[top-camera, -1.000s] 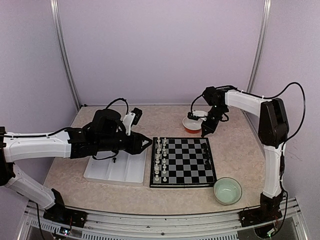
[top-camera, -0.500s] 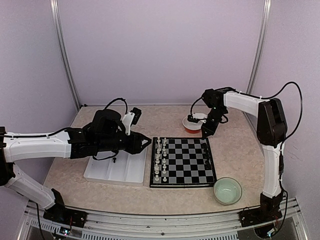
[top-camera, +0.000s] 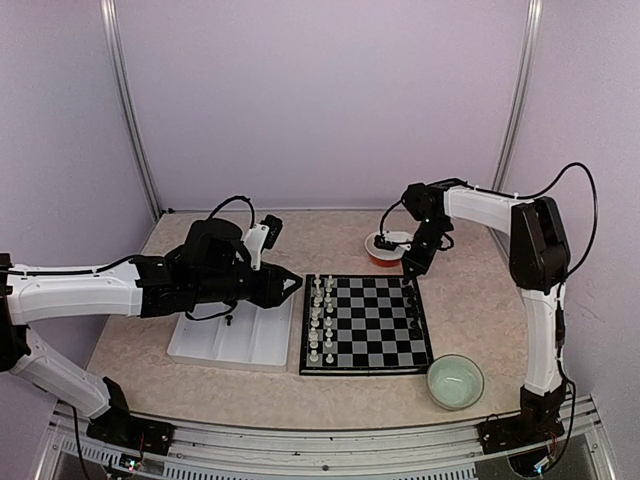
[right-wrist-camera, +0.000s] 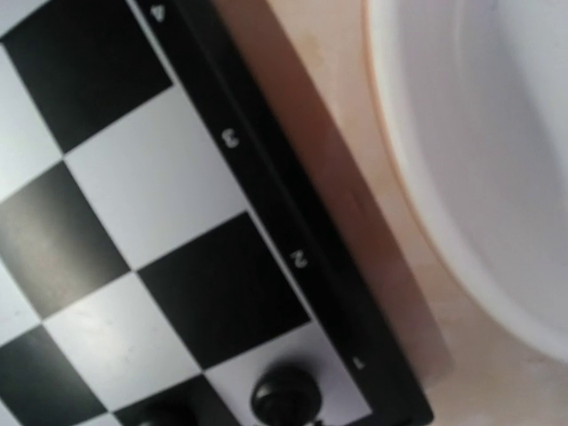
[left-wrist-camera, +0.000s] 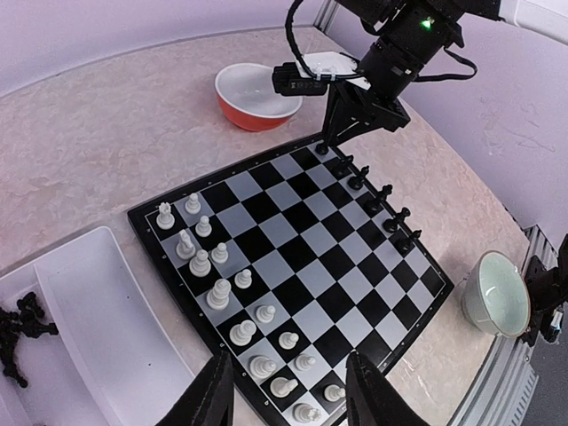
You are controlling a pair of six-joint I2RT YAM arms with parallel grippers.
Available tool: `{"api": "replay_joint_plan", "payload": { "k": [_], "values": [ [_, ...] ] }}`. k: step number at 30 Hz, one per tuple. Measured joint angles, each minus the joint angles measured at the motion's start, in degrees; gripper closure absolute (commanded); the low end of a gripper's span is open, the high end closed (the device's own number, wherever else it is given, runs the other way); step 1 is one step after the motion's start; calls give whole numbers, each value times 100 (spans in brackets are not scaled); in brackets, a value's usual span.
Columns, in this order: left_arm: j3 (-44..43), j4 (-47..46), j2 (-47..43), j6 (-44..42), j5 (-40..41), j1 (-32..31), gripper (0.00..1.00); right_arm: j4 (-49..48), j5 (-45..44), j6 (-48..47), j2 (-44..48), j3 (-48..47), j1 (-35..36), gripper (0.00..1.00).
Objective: Set up the chess pieces on the board
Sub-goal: Place the rook at a8.
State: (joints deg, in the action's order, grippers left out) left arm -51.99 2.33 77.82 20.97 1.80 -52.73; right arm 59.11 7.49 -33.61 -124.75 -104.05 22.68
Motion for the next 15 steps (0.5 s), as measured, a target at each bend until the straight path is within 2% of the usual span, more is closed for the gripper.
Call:
{"api": "replay_joint_plan", "payload": {
  "k": [8, 15],
  "values": [
    [2, 2, 0, 0, 0, 0, 56, -13, -28, 17, -31, 20, 0, 83],
    [13, 31, 0, 2, 28, 0, 56, 160, 85, 59, -28, -129, 0, 76]
  ]
}}
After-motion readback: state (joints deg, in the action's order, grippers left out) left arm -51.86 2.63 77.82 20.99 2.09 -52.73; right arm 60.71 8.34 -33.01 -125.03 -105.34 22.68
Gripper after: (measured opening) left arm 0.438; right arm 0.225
